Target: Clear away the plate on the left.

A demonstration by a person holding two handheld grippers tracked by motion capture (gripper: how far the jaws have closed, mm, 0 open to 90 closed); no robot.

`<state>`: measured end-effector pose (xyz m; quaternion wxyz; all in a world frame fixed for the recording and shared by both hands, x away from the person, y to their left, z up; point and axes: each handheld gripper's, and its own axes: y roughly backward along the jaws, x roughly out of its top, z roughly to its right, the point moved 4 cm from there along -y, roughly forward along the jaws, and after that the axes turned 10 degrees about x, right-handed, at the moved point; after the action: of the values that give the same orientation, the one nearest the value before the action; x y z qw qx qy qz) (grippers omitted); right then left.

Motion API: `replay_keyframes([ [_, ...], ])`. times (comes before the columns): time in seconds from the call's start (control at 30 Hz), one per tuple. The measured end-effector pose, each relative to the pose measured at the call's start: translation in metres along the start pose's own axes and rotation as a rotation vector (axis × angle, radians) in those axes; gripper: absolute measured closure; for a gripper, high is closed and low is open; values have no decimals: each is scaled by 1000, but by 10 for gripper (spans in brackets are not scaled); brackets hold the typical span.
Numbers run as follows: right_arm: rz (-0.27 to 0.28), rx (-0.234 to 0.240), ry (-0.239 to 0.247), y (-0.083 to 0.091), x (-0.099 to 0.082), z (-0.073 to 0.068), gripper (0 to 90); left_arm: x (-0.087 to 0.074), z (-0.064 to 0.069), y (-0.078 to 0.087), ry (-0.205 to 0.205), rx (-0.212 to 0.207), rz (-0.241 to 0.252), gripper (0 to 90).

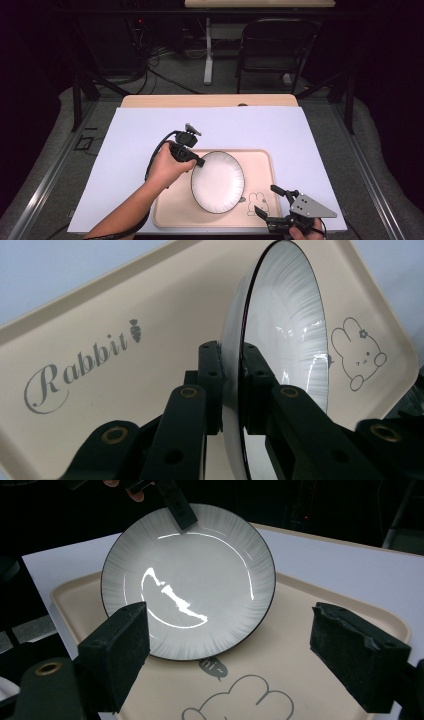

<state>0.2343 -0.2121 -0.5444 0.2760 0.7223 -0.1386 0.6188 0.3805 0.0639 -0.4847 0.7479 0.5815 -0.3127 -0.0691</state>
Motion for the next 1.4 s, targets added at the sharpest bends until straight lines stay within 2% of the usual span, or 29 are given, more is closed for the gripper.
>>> replay_keyframes([
  [0.57,1,0,1,0,0,0,154,-8,-13,-9,41,7,-10,835],
  [1.13,3,0,3,0,0,0,154,-18,-24,-19,94,-9,-19,844],
  [1.4,3,1,1,0,0,0,154,-26,-35,-26,139,-47,-25,843],
])
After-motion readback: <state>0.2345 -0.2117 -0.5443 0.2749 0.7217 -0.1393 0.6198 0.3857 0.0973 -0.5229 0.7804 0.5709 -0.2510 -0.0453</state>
